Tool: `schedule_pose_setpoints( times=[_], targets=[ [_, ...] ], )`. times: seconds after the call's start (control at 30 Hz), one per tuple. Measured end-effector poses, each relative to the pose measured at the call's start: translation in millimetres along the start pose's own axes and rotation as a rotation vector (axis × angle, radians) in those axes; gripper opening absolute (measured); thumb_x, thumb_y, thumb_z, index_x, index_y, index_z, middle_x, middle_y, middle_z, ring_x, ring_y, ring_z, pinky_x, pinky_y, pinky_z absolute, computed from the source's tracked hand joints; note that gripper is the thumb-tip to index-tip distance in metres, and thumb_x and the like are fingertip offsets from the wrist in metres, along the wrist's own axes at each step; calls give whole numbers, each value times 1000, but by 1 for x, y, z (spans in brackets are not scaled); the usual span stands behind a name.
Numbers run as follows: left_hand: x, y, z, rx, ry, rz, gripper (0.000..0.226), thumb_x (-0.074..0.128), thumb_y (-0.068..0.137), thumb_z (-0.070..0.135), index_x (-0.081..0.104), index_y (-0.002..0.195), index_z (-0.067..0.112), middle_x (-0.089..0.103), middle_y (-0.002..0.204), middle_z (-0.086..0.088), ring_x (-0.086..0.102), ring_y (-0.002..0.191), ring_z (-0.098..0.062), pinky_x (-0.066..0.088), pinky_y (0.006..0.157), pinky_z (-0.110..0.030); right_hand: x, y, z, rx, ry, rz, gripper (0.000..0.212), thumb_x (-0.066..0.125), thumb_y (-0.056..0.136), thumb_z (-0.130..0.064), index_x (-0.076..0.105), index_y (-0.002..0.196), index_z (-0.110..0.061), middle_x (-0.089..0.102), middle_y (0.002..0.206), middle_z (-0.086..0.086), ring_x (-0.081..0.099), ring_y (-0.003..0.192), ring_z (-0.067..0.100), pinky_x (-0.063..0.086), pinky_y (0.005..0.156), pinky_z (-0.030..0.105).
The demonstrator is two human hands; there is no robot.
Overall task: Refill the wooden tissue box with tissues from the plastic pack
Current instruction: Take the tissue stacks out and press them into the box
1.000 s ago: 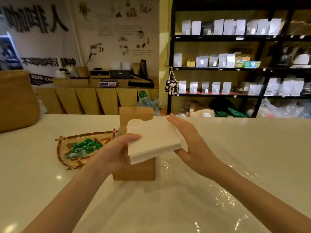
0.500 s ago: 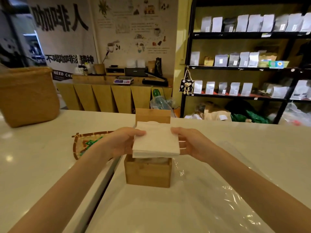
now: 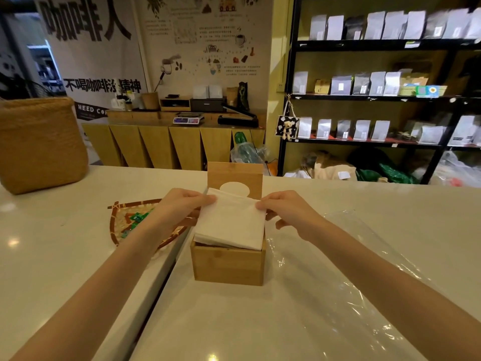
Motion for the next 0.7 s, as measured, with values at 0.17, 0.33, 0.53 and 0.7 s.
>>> schedule_pose_setpoints(
  times=[0.17,0.33,0.53,0.7],
  targets=[
    [-1,5,-3,25,131,111,35,65,81,30,65,109,9,58,116,-4,45,97,-16,36,85,-31,1,4,-2,-48,-70,62,13,65,82,-18,69,91,-9,60,75,-2,52,65,8,38,46,16],
    [1,6,-13,34,247,67,27,67,79,26,70,101,10,56,131,-7,47,120,-24,36,88,-32,7,6,-2,-128,-205,143,13,69,76,-18,67,88,-13,67,85,5,62,85,19,49,68,26],
    [6,11,-11,167,571,75,22,66,78,26,75,82,7,57,127,-3,42,124,-20,37,89,-32,15,5,-11,-176,-540,133,7,65,77,-21,59,74,-23,60,71,-6,59,76,17,47,61,28],
    [13,13,-3,265,964,106,23,62,78,32,71,76,11,54,131,-3,24,136,-24,29,107,-45,26,1,-20,-243,-829,165,6,57,80,-15,61,83,-18,64,86,1,53,77,18,37,60,27]
  ],
)
Point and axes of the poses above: each hand's wrist, its own y-axis towards the middle knuckle, its own x-axis out of the palm, z = x × y, the point moved 3 cm from there along y, towards the middle knuckle
